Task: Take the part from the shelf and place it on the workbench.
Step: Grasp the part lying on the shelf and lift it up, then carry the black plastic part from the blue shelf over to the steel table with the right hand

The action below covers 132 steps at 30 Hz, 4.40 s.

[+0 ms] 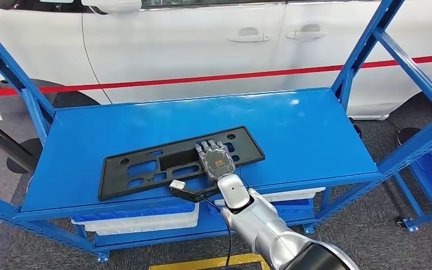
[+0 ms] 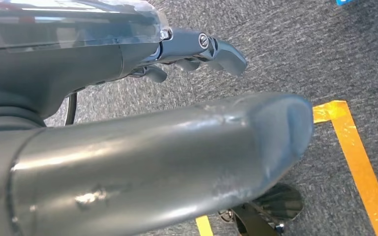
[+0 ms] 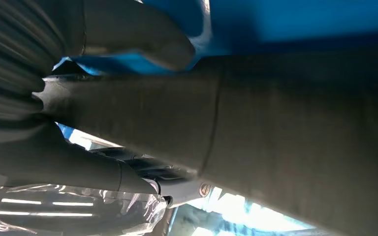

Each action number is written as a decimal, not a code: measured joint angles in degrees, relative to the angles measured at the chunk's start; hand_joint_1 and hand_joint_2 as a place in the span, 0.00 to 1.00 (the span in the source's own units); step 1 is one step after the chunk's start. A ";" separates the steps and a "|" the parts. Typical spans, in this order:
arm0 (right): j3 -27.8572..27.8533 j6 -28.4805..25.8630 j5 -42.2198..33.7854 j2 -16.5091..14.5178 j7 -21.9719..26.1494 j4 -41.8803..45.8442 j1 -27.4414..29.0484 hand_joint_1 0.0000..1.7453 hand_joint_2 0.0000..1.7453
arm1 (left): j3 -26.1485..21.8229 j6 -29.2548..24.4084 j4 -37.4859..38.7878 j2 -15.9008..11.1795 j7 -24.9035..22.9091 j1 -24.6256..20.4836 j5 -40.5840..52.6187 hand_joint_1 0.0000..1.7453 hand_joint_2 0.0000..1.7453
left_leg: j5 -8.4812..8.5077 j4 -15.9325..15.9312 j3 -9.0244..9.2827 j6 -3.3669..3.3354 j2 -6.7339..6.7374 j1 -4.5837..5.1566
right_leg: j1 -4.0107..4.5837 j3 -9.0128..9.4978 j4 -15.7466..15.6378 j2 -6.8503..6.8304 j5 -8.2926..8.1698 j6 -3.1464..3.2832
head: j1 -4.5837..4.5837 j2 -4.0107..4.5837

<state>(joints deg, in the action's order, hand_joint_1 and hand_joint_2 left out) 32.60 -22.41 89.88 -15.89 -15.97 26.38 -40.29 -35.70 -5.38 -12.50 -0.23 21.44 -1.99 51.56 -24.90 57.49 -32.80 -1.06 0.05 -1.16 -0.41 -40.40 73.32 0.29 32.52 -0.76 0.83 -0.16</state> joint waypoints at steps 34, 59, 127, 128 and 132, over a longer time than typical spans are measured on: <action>-3.42 -5.72 -28.77 -1.06 21.48 27.05 10.65 1.00 1.00 | -7.64 -0.45 0.00 2.27 0.83 0.09 0.88 0.00 0.00 | -0.84 0.73 0.18 0.46 -0.56 -0.01 | 0.18 5.70 -12.16 0.04 -5.70 0.73 | 0.01 0.01; -4.70 -0.18 -76.81 7.65 34.71 72.08 31.08 1.00 1.00 | -15.28 -0.99 0.00 4.54 1.99 0.27 1.26 0.00 1.00 | -1.37 1.63 -0.74 -0.17 -0.41 -0.16 | 0.05 0.52 -0.17 0.00 2.19 -0.28 | 0.02 0.00; -3.46 3.48 -70.78 12.56 50.94 76.02 57.49 1.00 1.00 | -22.24 -2.08 -0.11 5.90 -1.72 -1.12 4.66 0.00 1.00 | 0.41 0.84 -1.52 0.47 0.66 0.69 | -0.66 11.42 -12.04 -0.23 -2.45 -0.85 | -0.15 0.00; -3.42 3.08 -70.88 12.61 50.91 76.20 57.64 1.00 1.00 | -22.34 -2.09 -0.11 5.90 -1.63 -1.12 4.66 0.00 1.00 | 0.75 1.07 -1.84 0.82 0.61 0.73 | -0.52 12.77 -14.43 -0.19 -1.73 -0.48 | -0.15 -0.01; -3.45 1.85 -71.14 12.91 50.84 77.25 58.74 1.00 1.00 | -22.89 -2.15 -0.11 5.93 -1.25 -0.90 4.67 0.00 1.00 | 0.37 2.05 -2.70 2.27 0.37 0.43 | -0.23 11.94 -15.86 -0.40 -2.62 1.78 | -0.20 0.01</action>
<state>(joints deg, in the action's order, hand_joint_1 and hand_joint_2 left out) 29.15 -20.56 18.74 -2.98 34.87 103.63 18.45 -58.59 -7.53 -12.61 5.70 20.20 -2.89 56.23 -24.53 59.54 -35.50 1.21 0.41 -0.73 -0.64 -28.46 57.47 -0.11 29.90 1.02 0.63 -0.15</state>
